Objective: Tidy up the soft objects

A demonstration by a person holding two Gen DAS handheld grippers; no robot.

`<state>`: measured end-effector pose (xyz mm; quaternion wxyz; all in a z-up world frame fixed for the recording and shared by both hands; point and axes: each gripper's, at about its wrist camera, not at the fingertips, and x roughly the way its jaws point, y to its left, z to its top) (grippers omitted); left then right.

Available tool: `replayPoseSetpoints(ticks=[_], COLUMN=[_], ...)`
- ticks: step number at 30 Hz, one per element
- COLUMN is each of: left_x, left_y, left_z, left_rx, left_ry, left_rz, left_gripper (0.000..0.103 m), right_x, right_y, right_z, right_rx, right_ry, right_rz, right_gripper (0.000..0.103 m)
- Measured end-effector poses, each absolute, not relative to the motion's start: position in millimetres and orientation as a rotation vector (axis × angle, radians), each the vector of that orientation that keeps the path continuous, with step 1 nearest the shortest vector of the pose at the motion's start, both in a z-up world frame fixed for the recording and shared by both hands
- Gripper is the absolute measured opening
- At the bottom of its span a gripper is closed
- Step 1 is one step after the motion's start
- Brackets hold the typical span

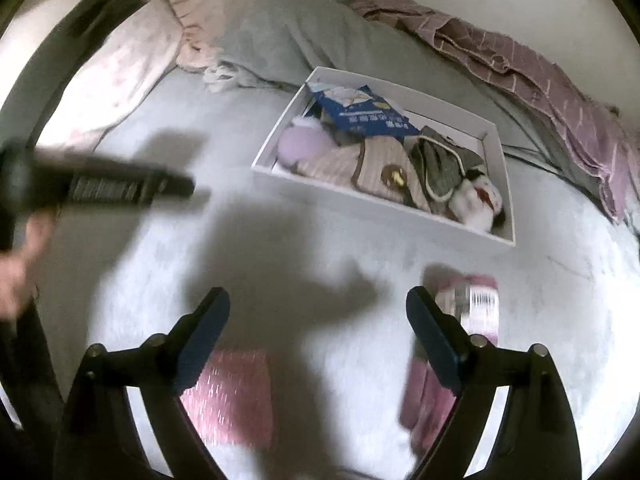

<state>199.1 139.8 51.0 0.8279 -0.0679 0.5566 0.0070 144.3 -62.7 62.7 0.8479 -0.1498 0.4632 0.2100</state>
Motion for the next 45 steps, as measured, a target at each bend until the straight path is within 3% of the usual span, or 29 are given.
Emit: replayPoseSetpoints(ticks=[5,11,15,20,21,26,29,37,45], left_x=[190.2,182.7,182.2,182.4,182.2,183.9,186.3,188.8,189.2], left_y=[140.1,151.6,169.5,179.2,177.8,167.9,162.6,167.0,167.7], left_z=[51.1,47.1,44.1,41.9,42.3,44.0,42.2,41.9,43.0], left_rx=[-0.097,-0.085,-0.14,-0.174,-0.171,-0.153,-0.135,-0.164,-0.178], left_ry=[1.182,1.188,1.191,1.189,1.186,1.18,1.19,1.182,1.175], left_rz=[-0.024,-0.053,-0.011,0.01,0.005,-0.039,-0.047,-0.031,-0.019], left_gripper=[0.03,0.03,0.03,0.03,0.03,0.03,0.03,0.03,0.03], right_x=[110.1,102.6,100.2,103.2,106.0,120.8,131.8,133.1,135.9], right_y=[-59.7,-46.2,-27.5,-24.5,-26.7,-44.5,-58.3,-60.8,-63.2], right_z=[59.8,29.5,-1.1,-5.5,-3.9,6.1,8.2,9.2,24.9], right_rx=[-0.309,-0.309,-0.393,-0.385,-0.365,-0.275,-0.192,-0.204,-0.144], right_ry=[0.944,1.1,1.231,1.236,1.241,1.228,1.242,1.228,1.143], right_rz=[0.494,0.542,0.553,0.549,0.545,0.501,0.502,0.528,0.51], right_gripper=[0.085,0.077,0.077,0.077,0.075,0.034,0.016,0.002,0.001])
